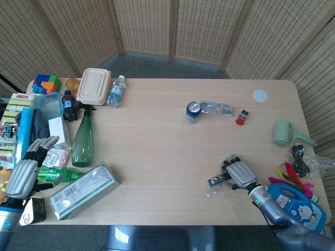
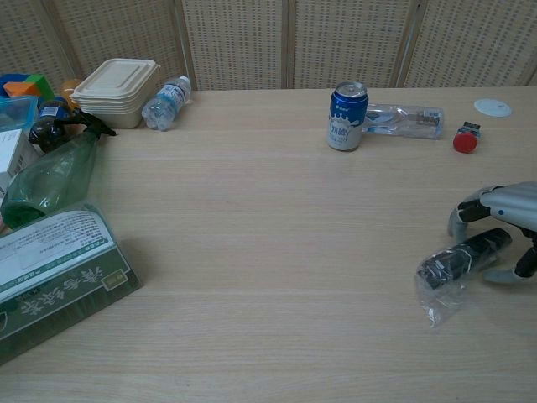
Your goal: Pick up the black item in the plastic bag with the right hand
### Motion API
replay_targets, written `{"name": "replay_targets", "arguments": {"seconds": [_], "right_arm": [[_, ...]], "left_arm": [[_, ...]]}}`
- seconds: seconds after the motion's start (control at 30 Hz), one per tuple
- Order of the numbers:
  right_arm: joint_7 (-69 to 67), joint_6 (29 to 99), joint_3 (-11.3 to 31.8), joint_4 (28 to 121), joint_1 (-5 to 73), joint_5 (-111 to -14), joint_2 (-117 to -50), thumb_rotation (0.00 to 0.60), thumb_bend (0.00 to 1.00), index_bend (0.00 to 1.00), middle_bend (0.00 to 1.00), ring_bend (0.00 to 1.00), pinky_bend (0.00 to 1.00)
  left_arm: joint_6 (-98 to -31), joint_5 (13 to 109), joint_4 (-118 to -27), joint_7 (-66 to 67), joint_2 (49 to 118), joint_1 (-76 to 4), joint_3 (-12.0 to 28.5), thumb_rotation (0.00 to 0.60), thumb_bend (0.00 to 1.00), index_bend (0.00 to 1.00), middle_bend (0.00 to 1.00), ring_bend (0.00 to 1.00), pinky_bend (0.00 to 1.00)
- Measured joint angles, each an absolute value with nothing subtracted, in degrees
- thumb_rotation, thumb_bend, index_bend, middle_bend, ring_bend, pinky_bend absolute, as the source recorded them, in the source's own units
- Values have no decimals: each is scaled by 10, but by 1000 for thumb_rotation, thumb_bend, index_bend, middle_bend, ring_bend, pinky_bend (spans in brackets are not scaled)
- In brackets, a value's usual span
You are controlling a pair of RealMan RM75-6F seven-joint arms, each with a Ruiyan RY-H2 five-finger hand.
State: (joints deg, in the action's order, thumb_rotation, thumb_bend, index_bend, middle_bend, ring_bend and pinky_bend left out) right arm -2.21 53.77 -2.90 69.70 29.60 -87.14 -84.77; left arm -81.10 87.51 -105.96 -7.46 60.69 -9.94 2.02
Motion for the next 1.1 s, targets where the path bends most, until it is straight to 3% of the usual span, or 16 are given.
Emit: {"name": "replay_targets", "arguments": {"seconds": [0.13,0.3,0.63,1.1], "right_arm": [[-22,542,-27,699,298,-873,-846,600,252,628,507,367,304],[-16,539,-24,713,300,-869,-840,600,255,675,560,424,362],[-7,531,-4,738,312,-851,-819,600,258,680,572,433,374],[-31,545,62,771,339,-819,-760,600,257,688,571,433,374]], "left_arm": [[-813,875,-1060,-75,605,-97,20,600,298,0,0,0,0],[-811,875,-1056,-78,608,-98,19,600,298,0,0,0,0],[-810,873,-1051,-84,609,-97,19,600,297,0,0,0,0],[-812,875,-1054,-81,608,-96,19,600,298,0,0,0,0]]}}
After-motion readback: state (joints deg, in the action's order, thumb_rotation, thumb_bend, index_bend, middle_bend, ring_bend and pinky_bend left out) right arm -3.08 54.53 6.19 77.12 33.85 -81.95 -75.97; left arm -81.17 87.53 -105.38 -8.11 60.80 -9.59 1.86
